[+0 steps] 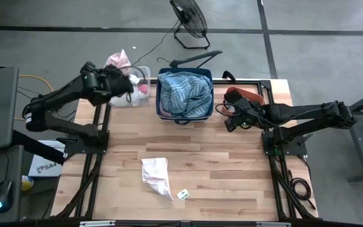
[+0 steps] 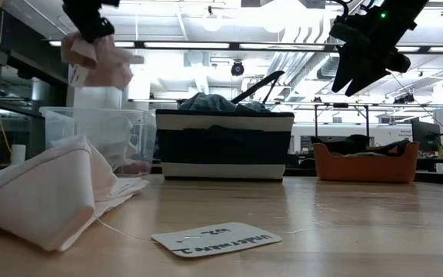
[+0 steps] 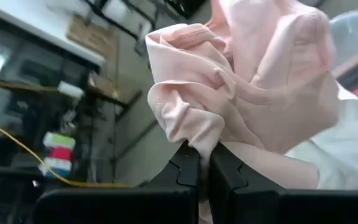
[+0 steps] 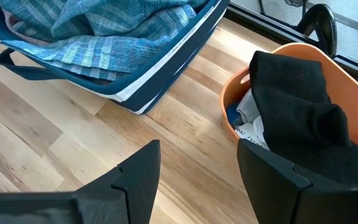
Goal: Pick & Place Cloths
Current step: Put the light pink underwear into the transparent bin
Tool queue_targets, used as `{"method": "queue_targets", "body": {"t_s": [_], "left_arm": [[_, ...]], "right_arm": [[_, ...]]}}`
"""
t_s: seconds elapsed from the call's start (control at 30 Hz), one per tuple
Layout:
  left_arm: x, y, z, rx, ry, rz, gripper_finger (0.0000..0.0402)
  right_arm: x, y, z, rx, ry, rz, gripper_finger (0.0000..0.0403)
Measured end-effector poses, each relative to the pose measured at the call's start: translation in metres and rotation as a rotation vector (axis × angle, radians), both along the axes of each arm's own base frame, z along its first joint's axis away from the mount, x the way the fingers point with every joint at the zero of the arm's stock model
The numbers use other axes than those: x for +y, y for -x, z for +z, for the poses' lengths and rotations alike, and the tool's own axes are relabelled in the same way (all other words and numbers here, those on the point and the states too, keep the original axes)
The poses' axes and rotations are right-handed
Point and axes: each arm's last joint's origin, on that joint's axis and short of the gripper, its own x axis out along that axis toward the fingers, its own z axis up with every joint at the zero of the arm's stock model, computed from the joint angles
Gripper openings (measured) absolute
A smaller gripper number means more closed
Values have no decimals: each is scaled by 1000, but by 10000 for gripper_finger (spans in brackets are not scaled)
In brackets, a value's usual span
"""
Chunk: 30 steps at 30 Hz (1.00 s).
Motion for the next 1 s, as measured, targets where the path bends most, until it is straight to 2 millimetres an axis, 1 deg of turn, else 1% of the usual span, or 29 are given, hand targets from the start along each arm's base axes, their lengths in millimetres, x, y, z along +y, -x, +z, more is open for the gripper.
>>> {"method": "queue_targets", "body": {"t_s": [0.13, 0.33, 0.47, 0.6, 0.77, 0.87, 1.0], "left_arm": [[24, -1, -3, -25, 79, 22, 1], [61, 3, -8, -46, 174, 43, 1], [84, 5, -19, -61, 285, 56, 1], [105, 3, -34, -69, 397, 70, 1], [122, -6, -53, -93, 544, 37, 1], [128, -13, -64, -108, 621, 11, 1], [135, -20, -76, -93, 672, 10, 1]], "right_arm": [[0, 0, 0, 0, 0, 0, 205], [0, 0, 0, 0, 0, 0, 205], [0, 0, -2, -1, 6, -3, 205], [0, 1, -13, 9, 4, -5, 205], [0, 1, -25, 15, -7, -3, 205], [0, 1, -25, 9, -5, 0, 205], [0, -3, -23, -14, 11, 26, 205]]}}
